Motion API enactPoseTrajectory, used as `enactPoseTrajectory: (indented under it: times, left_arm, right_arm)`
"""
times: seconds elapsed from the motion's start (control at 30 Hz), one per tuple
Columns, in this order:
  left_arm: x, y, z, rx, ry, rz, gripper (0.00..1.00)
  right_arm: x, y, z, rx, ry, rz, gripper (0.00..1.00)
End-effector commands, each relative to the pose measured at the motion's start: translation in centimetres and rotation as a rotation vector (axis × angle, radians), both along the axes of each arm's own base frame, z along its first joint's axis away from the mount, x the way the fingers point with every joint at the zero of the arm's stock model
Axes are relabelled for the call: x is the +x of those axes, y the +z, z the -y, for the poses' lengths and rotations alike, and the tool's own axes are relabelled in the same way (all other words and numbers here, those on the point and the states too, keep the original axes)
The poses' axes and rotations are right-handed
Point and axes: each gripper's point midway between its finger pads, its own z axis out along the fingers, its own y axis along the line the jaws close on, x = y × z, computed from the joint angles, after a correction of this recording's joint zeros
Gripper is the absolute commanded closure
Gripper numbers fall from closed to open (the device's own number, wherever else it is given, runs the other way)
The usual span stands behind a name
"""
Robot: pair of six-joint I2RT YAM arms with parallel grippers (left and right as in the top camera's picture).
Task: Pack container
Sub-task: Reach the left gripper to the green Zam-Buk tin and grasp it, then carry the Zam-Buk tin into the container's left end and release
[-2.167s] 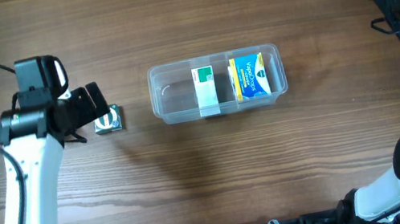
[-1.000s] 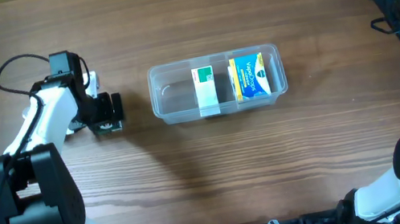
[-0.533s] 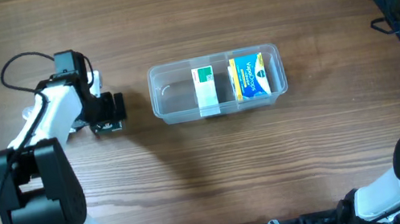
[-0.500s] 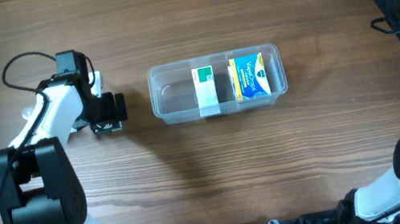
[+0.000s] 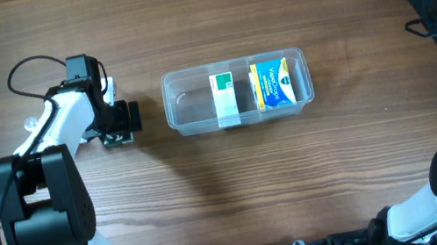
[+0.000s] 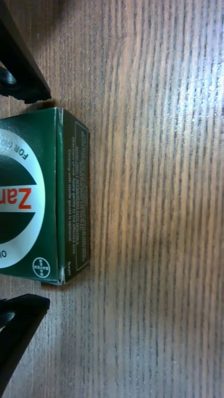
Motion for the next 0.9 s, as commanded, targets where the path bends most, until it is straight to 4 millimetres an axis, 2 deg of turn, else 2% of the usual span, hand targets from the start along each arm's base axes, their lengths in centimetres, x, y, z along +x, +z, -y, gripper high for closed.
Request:
enactPoseTrajectory:
  times: [0.0,0.6,0.87]
  left_arm:
    - [0.4,-0.1,-0.2,0.013,0.005,0.003,0.00]
    - [0.6,-0.2,-0.3,0.018,-0.003,0.011,0.00]
    - [-0.1,-1.5,-0.3,0.017,-0.003,-0.037,0.00]
  right_arm:
    - [-0.1,-0.4,0.2,-0.007,-0.016,-0.011,0.00]
    - [-0.1,-0.4,0.2,-0.007,-0.015,-0.011,0.00]
    - [-0.1,-0.4,0.2,-0.007,-0.016,-0.011,0.00]
